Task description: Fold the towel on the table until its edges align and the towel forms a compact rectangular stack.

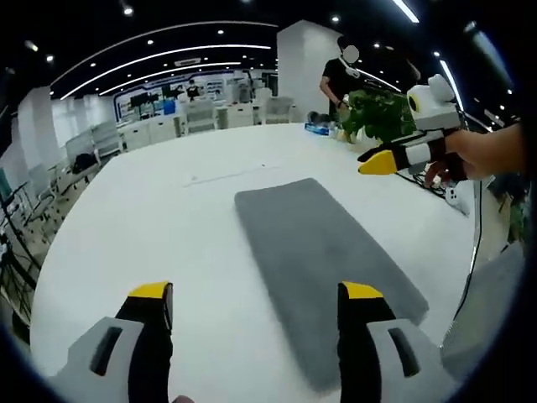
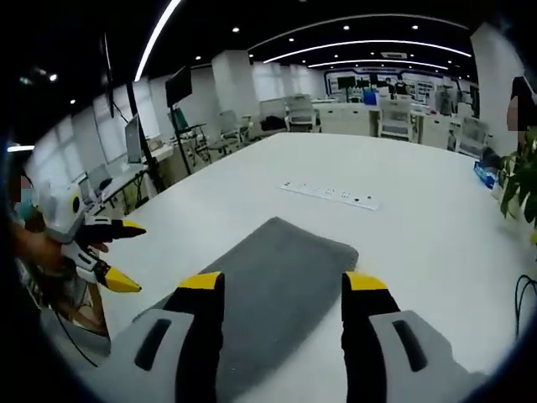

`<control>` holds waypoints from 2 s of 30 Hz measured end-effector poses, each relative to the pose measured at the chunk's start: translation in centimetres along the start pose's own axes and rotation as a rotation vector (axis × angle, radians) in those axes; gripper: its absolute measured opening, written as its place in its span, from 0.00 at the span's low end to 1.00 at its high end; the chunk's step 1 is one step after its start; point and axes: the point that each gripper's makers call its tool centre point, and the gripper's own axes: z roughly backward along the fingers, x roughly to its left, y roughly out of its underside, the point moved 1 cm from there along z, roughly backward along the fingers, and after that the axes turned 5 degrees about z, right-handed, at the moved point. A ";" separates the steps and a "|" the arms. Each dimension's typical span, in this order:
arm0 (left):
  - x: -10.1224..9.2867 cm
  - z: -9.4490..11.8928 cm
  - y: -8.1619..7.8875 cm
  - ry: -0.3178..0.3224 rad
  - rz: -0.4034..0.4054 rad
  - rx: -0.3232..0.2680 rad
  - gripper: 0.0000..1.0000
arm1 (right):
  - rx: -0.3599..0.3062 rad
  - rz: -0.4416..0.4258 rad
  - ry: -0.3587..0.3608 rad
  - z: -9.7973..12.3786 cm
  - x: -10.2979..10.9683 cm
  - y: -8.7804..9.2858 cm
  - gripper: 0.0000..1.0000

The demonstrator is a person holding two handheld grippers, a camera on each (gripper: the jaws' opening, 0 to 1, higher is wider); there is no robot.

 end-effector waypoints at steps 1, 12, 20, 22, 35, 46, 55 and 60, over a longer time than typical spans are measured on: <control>0.2 0.0 -0.1 -0.008 -0.012 -0.004 0.93 | 0.009 0.000 0.000 0.0 0.1 0.3 0.60; -0.3 -1.0 0.1 0.068 0.007 0.023 0.87 | 0.062 0.036 0.002 0.1 1.2 3.0 0.57; -1.2 -2.5 0.3 0.131 -0.043 0.068 0.60 | 0.094 0.099 0.019 0.5 1.5 4.6 0.42; -1.5 -2.9 0.6 0.153 -0.046 0.084 0.51 | 0.101 0.104 0.017 0.5 1.7 5.0 0.40; -3.1 -4.2 2.8 0.230 -0.068 0.192 0.27 | 0.196 0.166 0.000 -0.3 4.0 8.5 0.21; -3.8 -4.9 5.1 0.267 -0.058 0.281 0.22 | 0.308 0.237 -0.048 -1.8 5.8 11.6 0.27; -4.9 -5.0 5.7 0.275 -0.026 0.312 0.17 | 0.333 0.270 -0.076 -1.6 5.0 11.9 0.24; -5.8 -5.1 5.7 0.281 -0.033 0.317 0.16 | 0.331 0.299 -0.091 -1.0 4.4 12.3 0.23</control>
